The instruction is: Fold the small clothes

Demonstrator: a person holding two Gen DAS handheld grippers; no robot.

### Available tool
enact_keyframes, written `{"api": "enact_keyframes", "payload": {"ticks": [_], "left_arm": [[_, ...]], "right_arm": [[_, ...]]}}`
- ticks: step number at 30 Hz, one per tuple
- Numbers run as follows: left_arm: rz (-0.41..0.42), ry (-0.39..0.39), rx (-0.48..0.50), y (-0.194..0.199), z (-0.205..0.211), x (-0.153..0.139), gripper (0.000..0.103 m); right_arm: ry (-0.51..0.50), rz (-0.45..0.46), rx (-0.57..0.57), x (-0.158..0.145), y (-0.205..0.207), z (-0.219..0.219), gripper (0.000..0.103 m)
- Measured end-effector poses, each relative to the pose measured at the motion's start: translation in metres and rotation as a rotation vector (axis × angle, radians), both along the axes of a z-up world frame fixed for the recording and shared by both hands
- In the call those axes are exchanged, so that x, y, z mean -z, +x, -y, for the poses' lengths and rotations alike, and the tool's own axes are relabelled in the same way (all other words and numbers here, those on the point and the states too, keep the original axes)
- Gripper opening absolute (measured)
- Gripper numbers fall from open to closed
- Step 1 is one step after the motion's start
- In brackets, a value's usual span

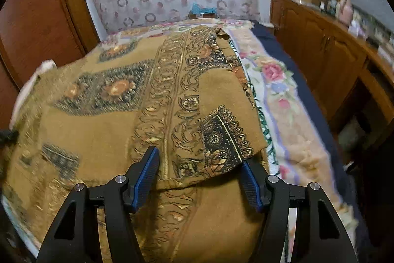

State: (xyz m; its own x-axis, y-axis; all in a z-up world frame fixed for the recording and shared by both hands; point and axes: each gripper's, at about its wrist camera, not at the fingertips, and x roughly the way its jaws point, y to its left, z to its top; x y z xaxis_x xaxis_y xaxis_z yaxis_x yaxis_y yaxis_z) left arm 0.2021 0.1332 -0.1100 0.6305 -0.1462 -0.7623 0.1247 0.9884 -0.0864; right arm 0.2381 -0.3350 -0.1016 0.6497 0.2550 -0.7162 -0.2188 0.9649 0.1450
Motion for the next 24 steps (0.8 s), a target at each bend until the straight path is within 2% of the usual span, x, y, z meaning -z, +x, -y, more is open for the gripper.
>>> {"api": "enact_keyframes", "payload": {"ticks": [2,4,7,8,9,14,17,24], "left_arm": [[0.013,-0.003,0.006,-0.001,0.002,-0.003,0.009],[0.037,-0.003,0.004,-0.004,0.004,-0.009,0.007],[0.065,-0.010,0.015,-0.009,0.009,-0.020,0.005],[0.076,-0.013,0.021,-0.012,0.011,-0.025,0.005],[0.084,-0.017,0.020,-0.013,0.012,-0.028,0.005],[0.154,-0.067,0.010,-0.027,0.009,-0.054,0.004],[0.197,-0.094,0.018,-0.042,0.008,-0.070,0.004],[0.269,-0.158,0.038,-0.079,0.004,-0.099,0.004]], "right_arm": [[0.059,-0.012,-0.004,-0.004,0.002,0.005,0.059],[0.098,-0.011,0.010,-0.009,0.005,0.011,0.053],[0.089,-0.007,0.020,-0.011,0.009,0.013,0.028],[0.079,-0.009,0.018,-0.010,0.010,0.012,0.013],[0.068,-0.010,0.012,-0.008,0.011,0.011,0.005],[0.059,0.052,-0.024,-0.018,-0.003,0.004,0.003],[0.108,0.101,-0.043,-0.032,-0.021,0.010,0.003],[0.134,0.203,-0.080,-0.068,-0.065,0.023,0.003]]}}
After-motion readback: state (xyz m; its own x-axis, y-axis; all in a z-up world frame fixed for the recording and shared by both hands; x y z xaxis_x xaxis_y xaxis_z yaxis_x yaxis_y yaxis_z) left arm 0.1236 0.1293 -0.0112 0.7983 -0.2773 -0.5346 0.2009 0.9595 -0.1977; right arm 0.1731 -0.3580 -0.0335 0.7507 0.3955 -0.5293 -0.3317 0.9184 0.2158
